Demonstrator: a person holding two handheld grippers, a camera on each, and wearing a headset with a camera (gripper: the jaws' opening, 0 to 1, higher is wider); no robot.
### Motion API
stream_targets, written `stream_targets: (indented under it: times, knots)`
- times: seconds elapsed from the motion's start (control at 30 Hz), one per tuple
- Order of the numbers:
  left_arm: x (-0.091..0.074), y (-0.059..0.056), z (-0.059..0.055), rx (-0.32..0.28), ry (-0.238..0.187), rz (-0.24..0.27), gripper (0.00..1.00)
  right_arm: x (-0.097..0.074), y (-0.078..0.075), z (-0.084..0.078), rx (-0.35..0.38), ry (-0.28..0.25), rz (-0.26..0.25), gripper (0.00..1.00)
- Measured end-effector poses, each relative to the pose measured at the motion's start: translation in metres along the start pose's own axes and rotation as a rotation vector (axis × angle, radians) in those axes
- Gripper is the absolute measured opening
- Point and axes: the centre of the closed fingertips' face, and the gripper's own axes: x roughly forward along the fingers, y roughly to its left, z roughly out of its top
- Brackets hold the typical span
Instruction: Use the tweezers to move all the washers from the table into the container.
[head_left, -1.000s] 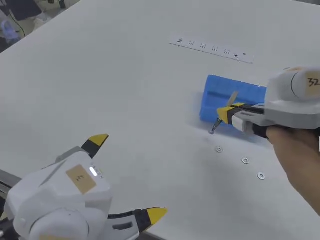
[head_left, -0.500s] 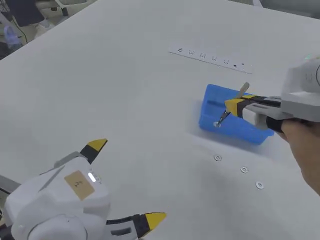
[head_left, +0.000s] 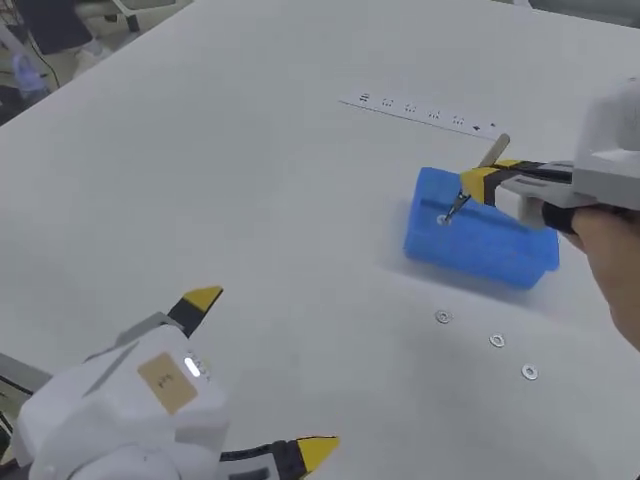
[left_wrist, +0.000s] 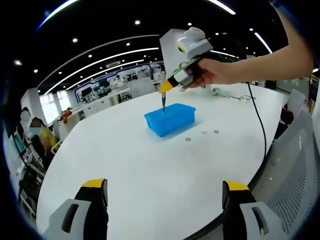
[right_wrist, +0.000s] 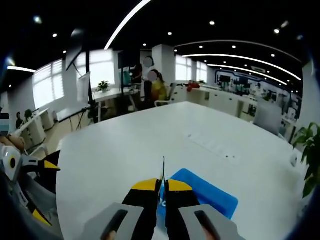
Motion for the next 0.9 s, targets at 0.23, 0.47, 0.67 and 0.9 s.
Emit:
stream_targets:
  times: [0.23, 0.47, 0.67, 0.9]
  knots:
    - [0.000, 0.000, 0.000, 0.003, 0.002, 0.003, 0.97, 0.010, -0.007, -0.006, -0.025, 0.021, -0.013, 0.00]
    - [0.000, 0.000, -0.001, 0.001, 0.009, 0.002, 0.97, 0.023, -0.011, -0.025, -0.064, 0.071, -0.024, 0.00]
    - [0.000, 0.002, -0.001, -0.002, 0.014, 0.009, 0.97, 0.036, -0.019, -0.041, -0.031, 0.096, -0.015, 0.00]
    - [0.001, 0.000, -0.003, 0.001, 0.024, 0.004, 0.96, 0.041, -0.022, -0.051, -0.020, 0.112, -0.029, 0.00]
